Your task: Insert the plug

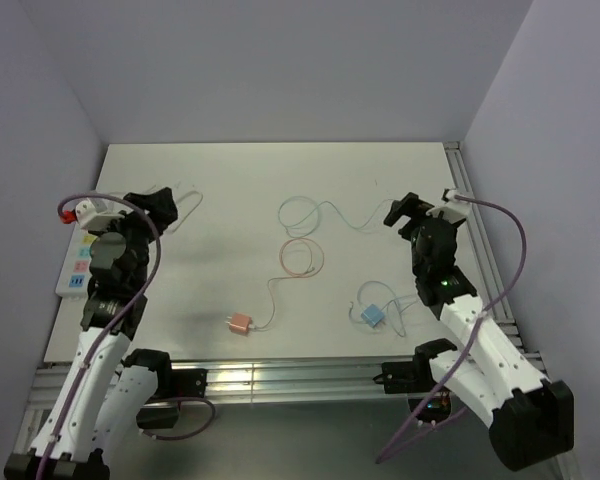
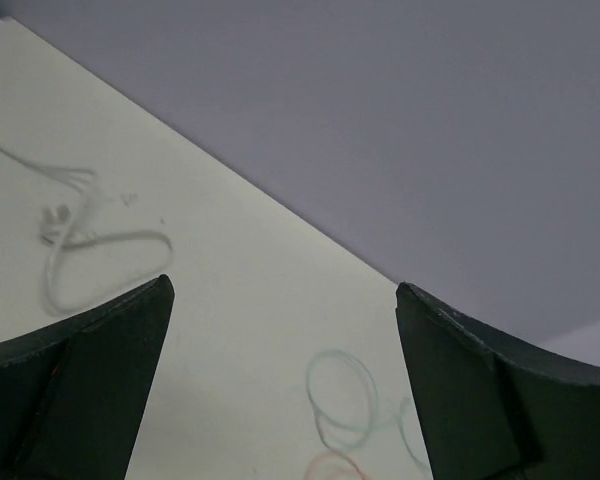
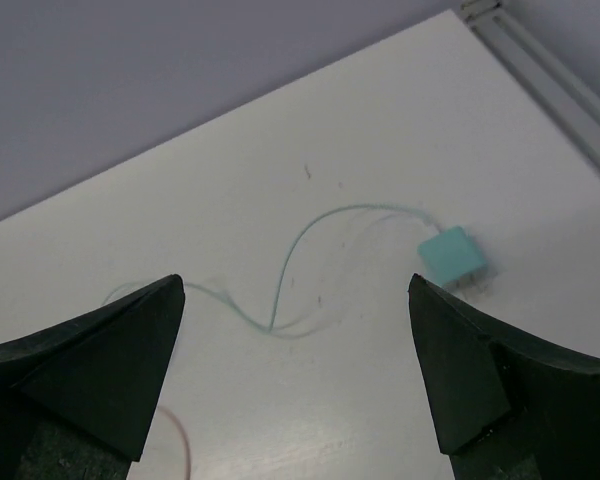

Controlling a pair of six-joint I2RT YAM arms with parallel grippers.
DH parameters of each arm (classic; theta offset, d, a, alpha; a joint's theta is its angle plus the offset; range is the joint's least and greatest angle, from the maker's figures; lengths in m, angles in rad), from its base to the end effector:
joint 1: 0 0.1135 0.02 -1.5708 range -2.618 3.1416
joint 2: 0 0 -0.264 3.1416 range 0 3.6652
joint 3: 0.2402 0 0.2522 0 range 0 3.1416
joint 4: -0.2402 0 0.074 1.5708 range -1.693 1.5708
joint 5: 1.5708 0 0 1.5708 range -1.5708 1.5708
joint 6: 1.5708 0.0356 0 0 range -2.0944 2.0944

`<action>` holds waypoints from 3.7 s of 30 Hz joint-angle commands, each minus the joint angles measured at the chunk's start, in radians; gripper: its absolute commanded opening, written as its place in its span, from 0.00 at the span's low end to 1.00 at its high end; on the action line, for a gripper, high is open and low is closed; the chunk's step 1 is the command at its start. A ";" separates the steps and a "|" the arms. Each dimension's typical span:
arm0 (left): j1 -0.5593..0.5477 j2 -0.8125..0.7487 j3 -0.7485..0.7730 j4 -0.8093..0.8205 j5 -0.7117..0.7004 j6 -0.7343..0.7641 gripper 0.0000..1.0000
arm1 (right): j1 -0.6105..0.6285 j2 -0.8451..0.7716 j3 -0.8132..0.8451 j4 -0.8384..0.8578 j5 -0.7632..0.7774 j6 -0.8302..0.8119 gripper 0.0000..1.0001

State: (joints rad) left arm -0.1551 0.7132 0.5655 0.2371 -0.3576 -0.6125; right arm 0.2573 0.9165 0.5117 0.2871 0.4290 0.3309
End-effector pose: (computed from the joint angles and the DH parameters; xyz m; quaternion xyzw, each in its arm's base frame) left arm 0.1782 -0.0152 0.3191 -0.2784 0.6170 -0.1607 0.7183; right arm 0.2105 0.0401 0.2692 0.1682 0.7246 0.0359 0.6673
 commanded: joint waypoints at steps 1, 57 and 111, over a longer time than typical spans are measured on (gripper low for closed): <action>0.000 -0.073 0.117 -0.495 0.201 -0.263 1.00 | -0.009 -0.106 0.042 -0.400 -0.016 0.212 1.00; -0.868 0.290 0.053 -0.868 -0.101 -0.754 0.96 | 0.688 -0.025 0.183 -0.652 -0.190 0.369 1.00; -0.851 0.368 -0.056 -0.664 0.032 -0.567 0.00 | 0.720 0.024 0.125 -0.528 -0.337 0.384 1.00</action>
State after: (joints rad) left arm -1.0065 1.1110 0.5129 -0.4522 -0.3363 -1.1900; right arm 0.9607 0.9142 0.6460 -0.3279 0.1535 0.7033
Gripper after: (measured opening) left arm 0.547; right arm 0.999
